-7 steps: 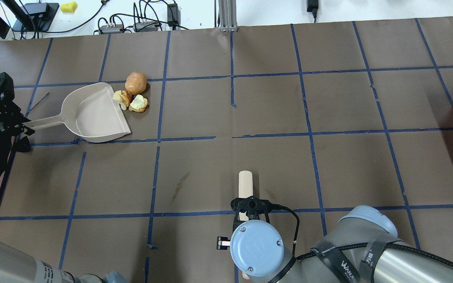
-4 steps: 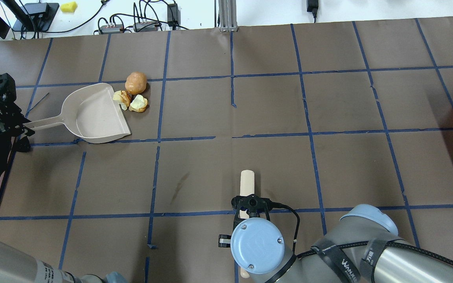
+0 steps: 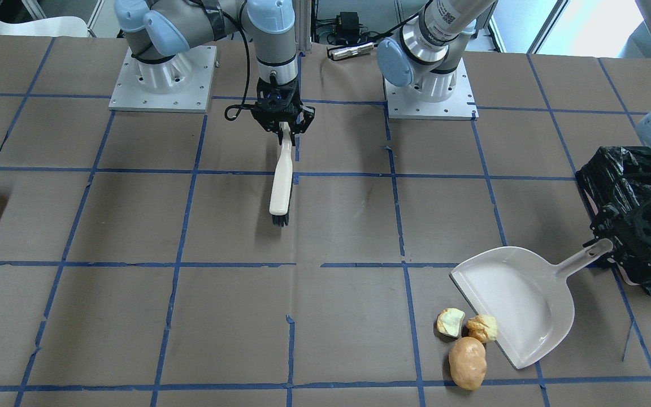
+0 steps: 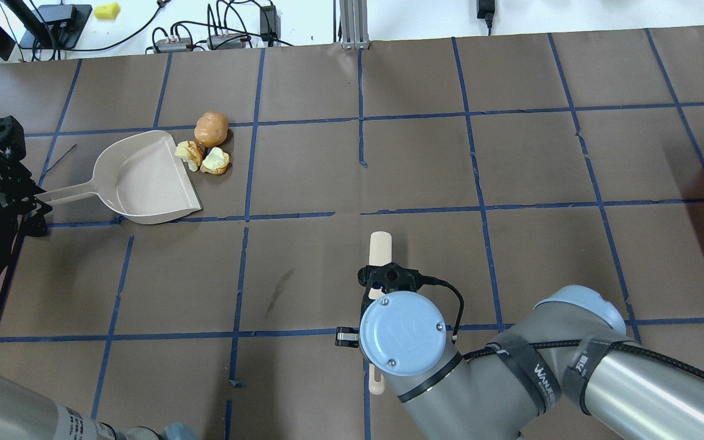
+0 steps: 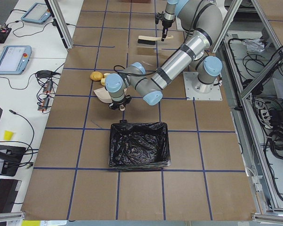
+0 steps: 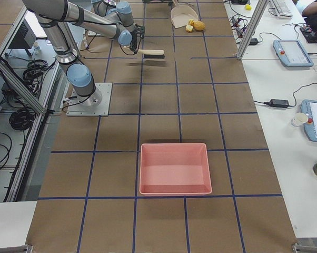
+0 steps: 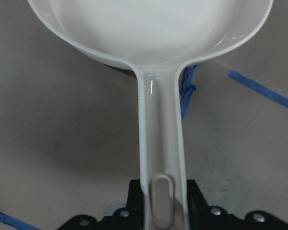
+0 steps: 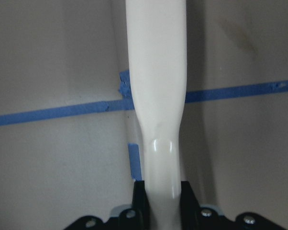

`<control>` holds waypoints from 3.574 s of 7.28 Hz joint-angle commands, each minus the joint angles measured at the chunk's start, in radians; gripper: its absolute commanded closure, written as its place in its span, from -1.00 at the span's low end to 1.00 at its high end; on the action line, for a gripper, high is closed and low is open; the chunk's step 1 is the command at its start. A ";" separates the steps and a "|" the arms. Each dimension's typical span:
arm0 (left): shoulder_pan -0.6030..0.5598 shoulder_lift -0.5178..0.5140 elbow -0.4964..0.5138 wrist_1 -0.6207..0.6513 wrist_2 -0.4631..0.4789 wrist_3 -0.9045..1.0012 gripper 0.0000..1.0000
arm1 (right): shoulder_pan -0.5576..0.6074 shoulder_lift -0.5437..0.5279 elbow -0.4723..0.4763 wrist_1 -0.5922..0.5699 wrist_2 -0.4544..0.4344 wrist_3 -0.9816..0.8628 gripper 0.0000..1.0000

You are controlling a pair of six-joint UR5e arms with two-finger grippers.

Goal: Sweep and dump trash in nearest bin
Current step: 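Close the right gripper on the white brush handle and lift it, then carry the brush with the right gripper to the trash pile, then sweep the trash chunks into the dustpan with the right gripper's brush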

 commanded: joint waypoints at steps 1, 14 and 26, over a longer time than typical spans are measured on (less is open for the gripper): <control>-0.001 -0.016 0.004 0.007 0.017 -0.032 0.86 | -0.070 0.061 -0.158 0.113 0.007 -0.112 0.88; -0.010 -0.015 0.000 0.009 0.047 -0.087 0.87 | 0.006 0.793 -1.147 0.332 0.045 -0.114 0.84; -0.053 -0.004 -0.008 0.010 0.073 -0.089 0.86 | 0.010 0.887 -1.252 0.317 0.050 -0.178 0.82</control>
